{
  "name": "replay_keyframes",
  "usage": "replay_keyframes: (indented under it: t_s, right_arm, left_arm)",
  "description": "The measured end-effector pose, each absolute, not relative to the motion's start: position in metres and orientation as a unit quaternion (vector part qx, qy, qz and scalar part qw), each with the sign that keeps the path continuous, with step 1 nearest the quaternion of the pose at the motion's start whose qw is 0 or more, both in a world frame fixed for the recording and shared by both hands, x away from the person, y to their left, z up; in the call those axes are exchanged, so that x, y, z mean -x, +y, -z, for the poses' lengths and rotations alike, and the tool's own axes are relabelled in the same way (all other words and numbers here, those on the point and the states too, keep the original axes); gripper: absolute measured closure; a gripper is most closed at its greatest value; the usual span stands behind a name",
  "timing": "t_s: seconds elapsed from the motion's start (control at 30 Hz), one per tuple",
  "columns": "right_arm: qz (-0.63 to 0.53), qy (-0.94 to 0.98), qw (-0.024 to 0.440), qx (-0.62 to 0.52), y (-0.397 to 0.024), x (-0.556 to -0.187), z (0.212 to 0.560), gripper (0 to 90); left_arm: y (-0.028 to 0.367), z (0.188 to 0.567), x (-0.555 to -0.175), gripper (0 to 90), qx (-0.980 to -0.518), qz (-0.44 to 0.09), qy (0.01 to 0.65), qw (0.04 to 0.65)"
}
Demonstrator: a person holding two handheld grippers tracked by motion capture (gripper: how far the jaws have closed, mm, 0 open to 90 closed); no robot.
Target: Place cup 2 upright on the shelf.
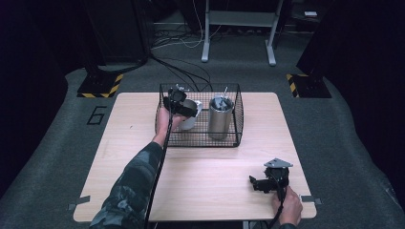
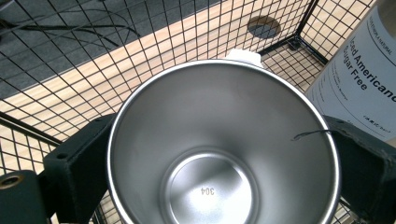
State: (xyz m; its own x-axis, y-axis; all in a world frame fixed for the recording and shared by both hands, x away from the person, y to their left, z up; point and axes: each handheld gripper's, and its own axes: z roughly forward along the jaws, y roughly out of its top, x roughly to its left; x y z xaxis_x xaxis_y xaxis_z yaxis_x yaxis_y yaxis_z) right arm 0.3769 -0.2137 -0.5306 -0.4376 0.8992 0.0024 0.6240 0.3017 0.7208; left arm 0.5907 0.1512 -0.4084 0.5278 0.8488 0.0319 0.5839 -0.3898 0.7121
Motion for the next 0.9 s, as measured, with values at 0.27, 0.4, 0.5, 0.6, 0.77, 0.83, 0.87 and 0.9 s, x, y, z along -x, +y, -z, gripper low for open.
replay_keyframes:
  t_s: [0.27,0.4,0.5,0.6,0.77,0.83,0.87,0.9]
  right_arm:
    - [-0.332,0.78,0.207,-0.488,-0.214,-0.377,0.531,0.0]
    - [-0.333,0.778,0.208,-0.49,-0.213,-0.377,0.531,0.0]
    - [-0.333,0.778,0.208,-0.49,-0.213,-0.377,0.531,0.0]
    - [-0.333,0.778,0.208,-0.49,-0.213,-0.377,0.531,0.0]
    - [-0.333,0.778,0.208,-0.49,-0.213,-0.377,0.531,0.0]
    - [-0.333,0.778,0.208,-0.49,-0.214,-0.377,0.531,0.0]
    - [-0.333,0.778,0.208,-0.49,-0.213,-0.377,0.531,0.0]
    - [-0.333,0.779,0.208,-0.489,-0.214,-0.377,0.531,0.0]
  left_arm:
    - [0.149,0.414,-0.593,5.8,-0.814,-0.191,0.445,0.32]
    - [0.148,0.416,-0.594,5.8,-0.817,-0.184,0.446,0.314]
    - [0.147,0.419,-0.595,5.8,-0.818,-0.184,0.449,0.31]
    - [0.146,0.422,-0.596,5.7,-0.819,-0.18,0.454,0.302]
    - [0.145,0.424,-0.597,5.7,-0.817,-0.176,0.46,0.3]
    - [0.145,0.424,-0.597,5.7,-0.817,-0.176,0.46,0.3]
    - [0.145,0.425,-0.597,5.7,-0.817,-0.177,0.461,0.298]
    - [0.145,0.425,-0.597,5.7,-0.817,-0.177,0.461,0.299]
